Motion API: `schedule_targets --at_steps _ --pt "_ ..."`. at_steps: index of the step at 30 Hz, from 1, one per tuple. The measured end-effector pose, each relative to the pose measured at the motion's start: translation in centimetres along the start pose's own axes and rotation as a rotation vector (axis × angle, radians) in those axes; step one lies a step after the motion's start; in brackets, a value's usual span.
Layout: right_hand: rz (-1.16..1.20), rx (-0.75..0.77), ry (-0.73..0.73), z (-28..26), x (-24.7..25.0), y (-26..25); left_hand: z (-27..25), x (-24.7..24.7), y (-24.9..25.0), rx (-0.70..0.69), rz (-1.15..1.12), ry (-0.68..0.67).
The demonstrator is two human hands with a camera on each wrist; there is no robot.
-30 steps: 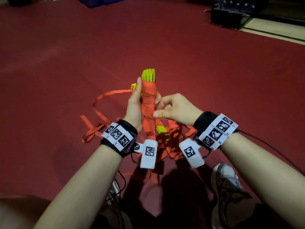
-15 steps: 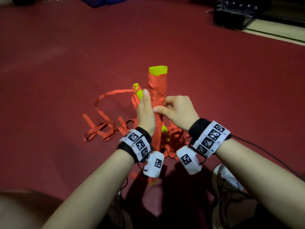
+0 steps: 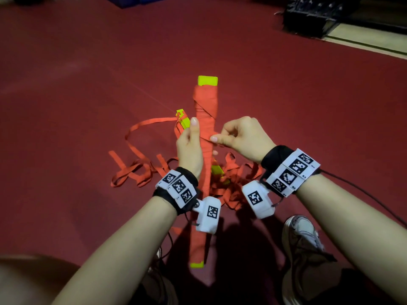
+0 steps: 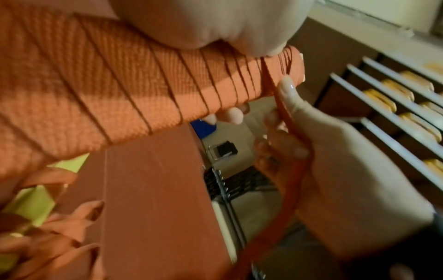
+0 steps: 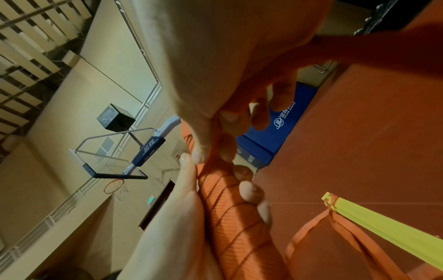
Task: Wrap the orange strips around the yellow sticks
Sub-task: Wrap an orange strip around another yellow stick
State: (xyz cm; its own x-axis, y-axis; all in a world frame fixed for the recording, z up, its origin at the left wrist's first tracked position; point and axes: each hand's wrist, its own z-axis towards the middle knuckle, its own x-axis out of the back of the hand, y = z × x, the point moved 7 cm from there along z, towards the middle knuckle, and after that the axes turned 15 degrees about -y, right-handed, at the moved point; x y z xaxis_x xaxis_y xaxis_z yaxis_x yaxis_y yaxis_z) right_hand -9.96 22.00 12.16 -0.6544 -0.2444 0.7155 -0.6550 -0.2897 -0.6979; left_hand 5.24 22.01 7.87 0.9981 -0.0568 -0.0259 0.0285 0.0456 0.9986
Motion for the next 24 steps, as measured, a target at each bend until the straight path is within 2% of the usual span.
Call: schedule_targets --at_steps 3,8,11,16,18,21,24 --pt "-0.005 0.025 -0.013 0.3 0.2 -0.6 0.7 0.5 -0.1 0.049 -0.138 0.008" --pt "0.072 0.037 -0.034 0.3 1.1 -0.5 0.6 -1.5 0.1 0.229 -0.220 -0.198" --pt "0.156 0.012 -0.085 0.1 0.6 -0.2 0.3 -2.2 -0.4 0.271 -0.251 -0.323" --pt "0.327 0.021 -0.236 -0.5 -2.1 -0.4 -0.5 -2.8 -1.4 0.372 -0.251 -0.432" --pt "0.316 0.029 -0.260 -0.6 -2.6 -0.9 -0.5 -3.0 -2.1 0.379 -0.316 -0.449" --pt "0.123 0.023 -0.129 -0.5 -2.9 -1.5 -0.5 -3.1 -3.2 0.354 -0.489 -0.418" --pt "-0.005 -0.074 0.037 -0.3 -2.8 -0.1 -0.4 -3.7 -3.4 0.348 -0.595 -0.404"
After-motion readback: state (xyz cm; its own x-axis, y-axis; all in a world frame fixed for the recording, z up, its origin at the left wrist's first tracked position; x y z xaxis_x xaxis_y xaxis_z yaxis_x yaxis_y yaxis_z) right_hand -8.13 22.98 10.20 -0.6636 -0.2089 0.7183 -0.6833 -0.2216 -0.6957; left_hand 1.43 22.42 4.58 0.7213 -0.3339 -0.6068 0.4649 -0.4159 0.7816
